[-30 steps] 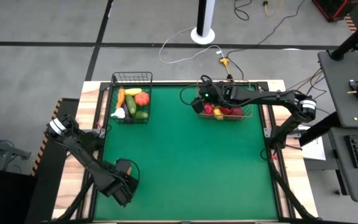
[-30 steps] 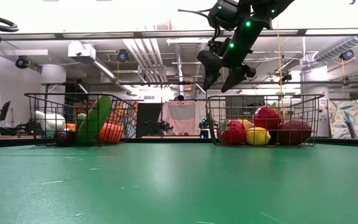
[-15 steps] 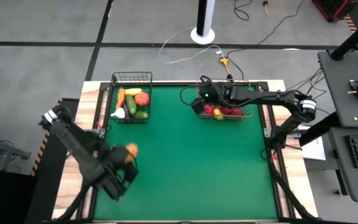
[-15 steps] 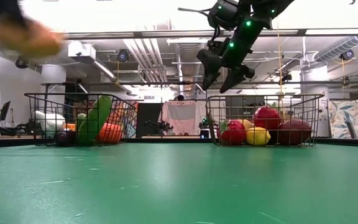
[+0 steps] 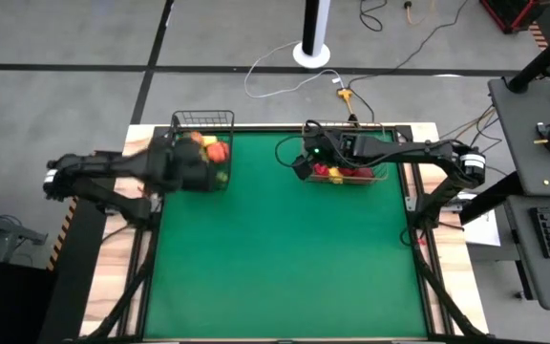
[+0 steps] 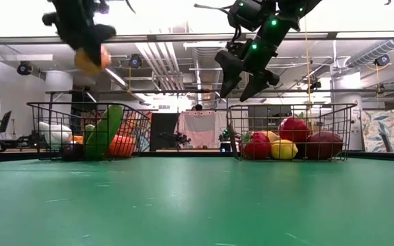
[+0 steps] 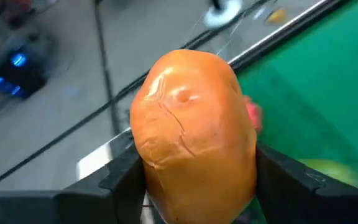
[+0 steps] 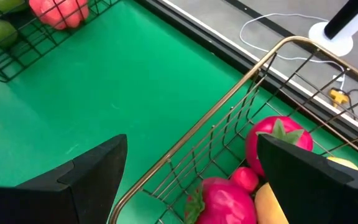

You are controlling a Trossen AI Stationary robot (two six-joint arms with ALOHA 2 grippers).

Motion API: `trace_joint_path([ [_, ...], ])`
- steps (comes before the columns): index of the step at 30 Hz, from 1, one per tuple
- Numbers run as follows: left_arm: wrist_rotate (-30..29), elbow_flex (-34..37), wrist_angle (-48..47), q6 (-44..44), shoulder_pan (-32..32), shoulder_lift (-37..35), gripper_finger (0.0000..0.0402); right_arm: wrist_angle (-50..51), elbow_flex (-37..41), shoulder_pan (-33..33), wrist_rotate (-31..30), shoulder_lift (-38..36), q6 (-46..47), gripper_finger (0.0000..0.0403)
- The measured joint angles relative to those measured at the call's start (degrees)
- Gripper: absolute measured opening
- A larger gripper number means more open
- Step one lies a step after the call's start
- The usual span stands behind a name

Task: Sort produce into baskets
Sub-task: Put the yellow mango into the left wire basket

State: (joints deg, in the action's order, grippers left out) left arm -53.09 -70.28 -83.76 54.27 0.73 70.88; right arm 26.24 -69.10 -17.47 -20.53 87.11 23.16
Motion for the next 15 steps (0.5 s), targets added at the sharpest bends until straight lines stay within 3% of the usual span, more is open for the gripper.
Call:
trace_joint_path([
  [3, 5.7, 3.9, 9.4, -14.3, -12.2, -1.6, 0.0224, 0.0, 0.0, 0.0, 0.0, 0.0, 0.3, 0.035],
  [6, 18.5, 7.7, 20.1, -30.2, -22.8, -1.8, 0.0235, 0.0, 0.0, 0.0, 0.0, 0.0, 0.4, 0.035],
  [9, 27.9, 9.9, 27.4, -39.7, -31.4, -0.5, 0.025, 0.0, 0.0, 0.0, 0.1, 0.0, 1.0, 0.035],
  [11, 30.6, 10.1, 28.3, -43.4, -36.0, 1.3, 0.0254, 0.0, 0.0, 0.0, 1.1, 0.0, 1.0, 0.035],
  [15, 30.7, 10.0, 28.5, -46.4, -41.4, 4.4, 0.0257, 0.0, 0.0, 0.0, 1.7, 0.0, 0.8, 0.035],
])
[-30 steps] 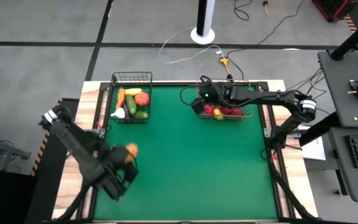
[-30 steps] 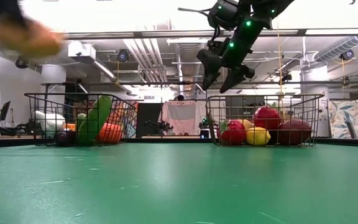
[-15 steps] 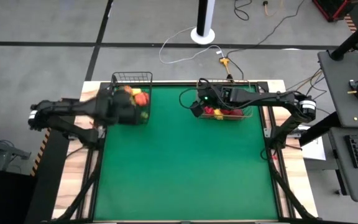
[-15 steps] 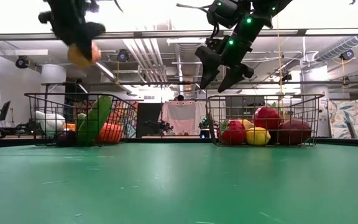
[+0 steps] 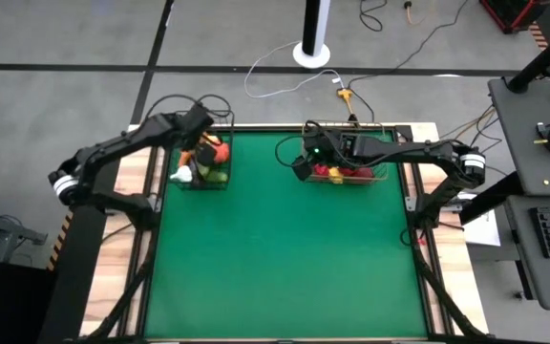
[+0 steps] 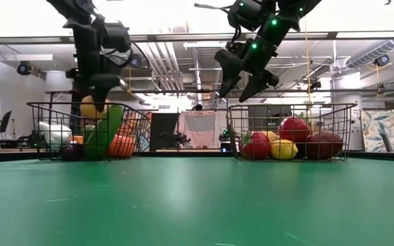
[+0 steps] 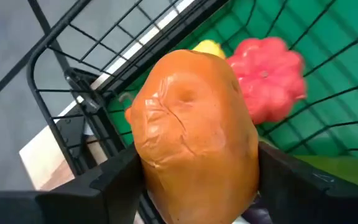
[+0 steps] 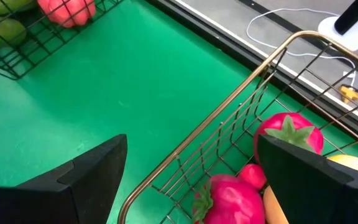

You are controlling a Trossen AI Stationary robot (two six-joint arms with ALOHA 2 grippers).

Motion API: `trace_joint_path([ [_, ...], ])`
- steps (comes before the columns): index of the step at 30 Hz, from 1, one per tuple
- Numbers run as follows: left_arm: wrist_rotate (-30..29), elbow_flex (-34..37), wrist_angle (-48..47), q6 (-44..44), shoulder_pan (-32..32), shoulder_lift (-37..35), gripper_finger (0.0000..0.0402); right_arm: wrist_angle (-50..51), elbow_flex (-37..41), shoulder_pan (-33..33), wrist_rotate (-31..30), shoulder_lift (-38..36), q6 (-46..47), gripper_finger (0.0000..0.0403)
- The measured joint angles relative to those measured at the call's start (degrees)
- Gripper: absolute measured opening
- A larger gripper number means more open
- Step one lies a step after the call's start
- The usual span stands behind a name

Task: Sort produce into baskets
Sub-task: Put the yellow mango into the left wire basket

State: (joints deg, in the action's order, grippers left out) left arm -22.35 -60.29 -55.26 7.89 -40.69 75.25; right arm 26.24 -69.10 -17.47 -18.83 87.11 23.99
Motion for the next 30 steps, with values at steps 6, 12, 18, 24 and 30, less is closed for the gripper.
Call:
trace_joint_path([
  [6, 0.5, 0.0, 2.0, -2.9, -0.6, 2.0, 0.0259, 0.0, 0.0, 0.0, 0.0, 0.0, 0.3, 0.035],
  [12, 0.4, 0.0, 4.9, -2.9, -0.2, 1.1, 0.026, -0.3, 0.0, 0.1, 0.0, 0.0, -1.3, 0.035],
  [18, 0.4, 0.0, 5.2, -2.8, 0.5, -0.9, 0.026, -2.2, 0.0, 1.4, 4.2, 0.0, -4.4, 0.035],
  [24, 0.4, 0.0, 5.9, -2.8, 2.0, -2.0, 0.0261, -6.0, 0.7, 4.7, 4.2, 0.0, -6.6, 0.035],
  [30, 0.3, 0.0, 7.1, -2.9, 3.1, -2.0, 0.0261, -7.4, 0.7, 6.9, 4.1, 0.0, -7.1, 0.035],
])
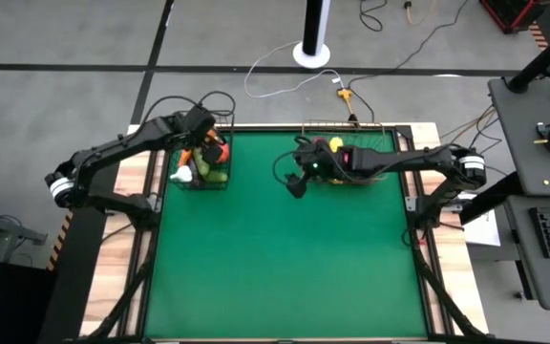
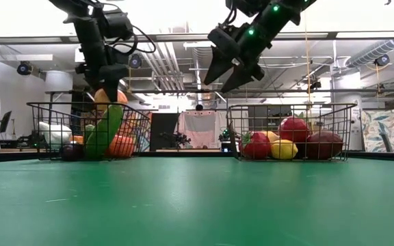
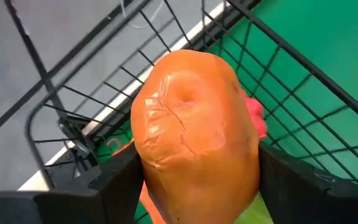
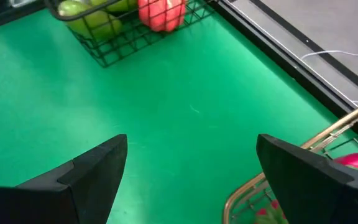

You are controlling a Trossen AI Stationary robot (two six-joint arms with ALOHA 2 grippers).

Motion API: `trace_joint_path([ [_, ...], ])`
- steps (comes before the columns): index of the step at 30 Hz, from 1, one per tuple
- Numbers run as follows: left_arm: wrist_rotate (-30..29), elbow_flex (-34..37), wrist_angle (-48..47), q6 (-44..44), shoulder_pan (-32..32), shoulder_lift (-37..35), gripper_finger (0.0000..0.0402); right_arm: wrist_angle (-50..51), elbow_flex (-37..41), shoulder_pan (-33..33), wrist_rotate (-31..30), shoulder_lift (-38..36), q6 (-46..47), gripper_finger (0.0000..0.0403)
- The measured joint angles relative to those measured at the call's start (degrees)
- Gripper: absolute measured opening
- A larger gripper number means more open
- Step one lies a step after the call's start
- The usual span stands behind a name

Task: Sort produce into baskets
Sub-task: Put the yellow mango into the left wire basket, then return to Home Position

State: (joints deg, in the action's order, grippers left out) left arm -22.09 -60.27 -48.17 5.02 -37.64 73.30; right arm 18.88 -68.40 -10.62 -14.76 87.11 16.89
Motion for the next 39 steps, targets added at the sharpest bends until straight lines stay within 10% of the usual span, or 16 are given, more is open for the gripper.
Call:
trace_joint_path([
  [12, -2.8, 0.0, 0.2, 0.1, 0.1, 0.0, 0.0268, 0.0, 0.7, 0.6, -0.1, 0.0, 0.0, 0.035],
  [26, -2.9, 0.1, -0.9, 0.4, 1.6, -1.4, 0.0381, 0.0, 2.3, 0.9, -0.1, 0.1, -1.2, 0.035],
  [39, -2.9, 6.9, 3.1, 10.3, 29.6, -19.7, 0.0384, -6.9, 6.9, 7.9, -0.2, -0.2, -5.7, 0.035],
])
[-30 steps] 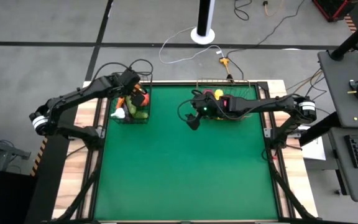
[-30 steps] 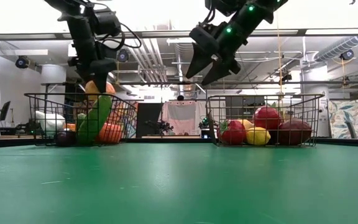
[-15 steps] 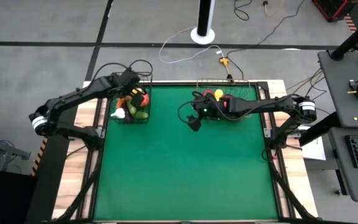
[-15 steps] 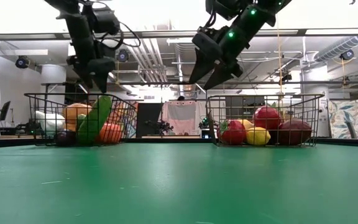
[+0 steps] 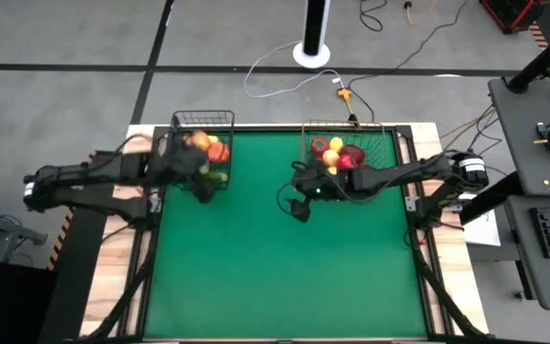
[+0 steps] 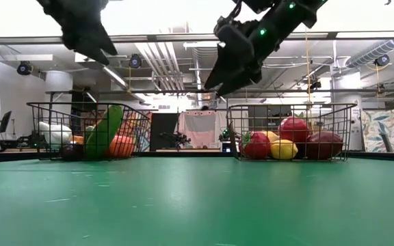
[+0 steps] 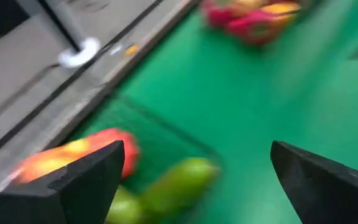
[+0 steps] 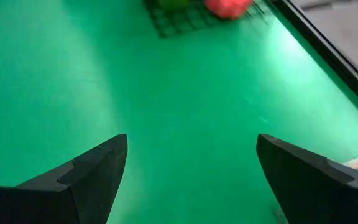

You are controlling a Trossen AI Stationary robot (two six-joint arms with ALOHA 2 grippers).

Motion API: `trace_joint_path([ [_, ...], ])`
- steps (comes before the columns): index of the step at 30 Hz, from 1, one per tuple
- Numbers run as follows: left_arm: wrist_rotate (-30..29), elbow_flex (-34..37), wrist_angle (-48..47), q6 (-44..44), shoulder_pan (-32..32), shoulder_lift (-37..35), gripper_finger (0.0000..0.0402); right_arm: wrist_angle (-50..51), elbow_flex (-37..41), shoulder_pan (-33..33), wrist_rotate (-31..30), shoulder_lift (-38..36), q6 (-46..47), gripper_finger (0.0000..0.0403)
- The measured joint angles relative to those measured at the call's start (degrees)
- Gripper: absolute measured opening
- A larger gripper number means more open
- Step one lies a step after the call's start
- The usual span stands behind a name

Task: Sort produce into baskets
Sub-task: Return to Home Position

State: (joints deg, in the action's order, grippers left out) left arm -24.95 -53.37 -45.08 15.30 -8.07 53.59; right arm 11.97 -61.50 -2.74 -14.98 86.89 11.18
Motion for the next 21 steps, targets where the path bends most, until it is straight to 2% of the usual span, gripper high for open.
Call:
trace_joint_path([
  [7, 0.2, 12.0, 14.5, 3.4, 19.6, -9.8, 0.0384, -6.1, 2.6, 3.3, -0.1, -1.8, -5.0, 0.035],
  [10, -2.9, 15.6, 18.2, 3.4, 24.9, -13.3, 0.0384, -8.7, 5.0, 3.7, -1.7, -4.7, -6.2, 0.035],
  [14, -4.1, 17.2, 18.9, 2.0, 26.2, -18.4, 0.0384, -13.6, 10.2, 3.6, -2.1, -10.1, -8.0, 0.035],
  [19, -3.8, 18.7, 22.8, -2.6, 23.9, -23.0, 0.0384, -22.4, 18.4, 3.2, -1.6, -18.0, -10.3, 0.035],
  [21, -1.8, 19.5, 25.7, -4.9, 22.2, -23.9, 0.0384, -25.0, 21.2, 2.8, -1.6, -20.8, -10.5, 0.035],
])
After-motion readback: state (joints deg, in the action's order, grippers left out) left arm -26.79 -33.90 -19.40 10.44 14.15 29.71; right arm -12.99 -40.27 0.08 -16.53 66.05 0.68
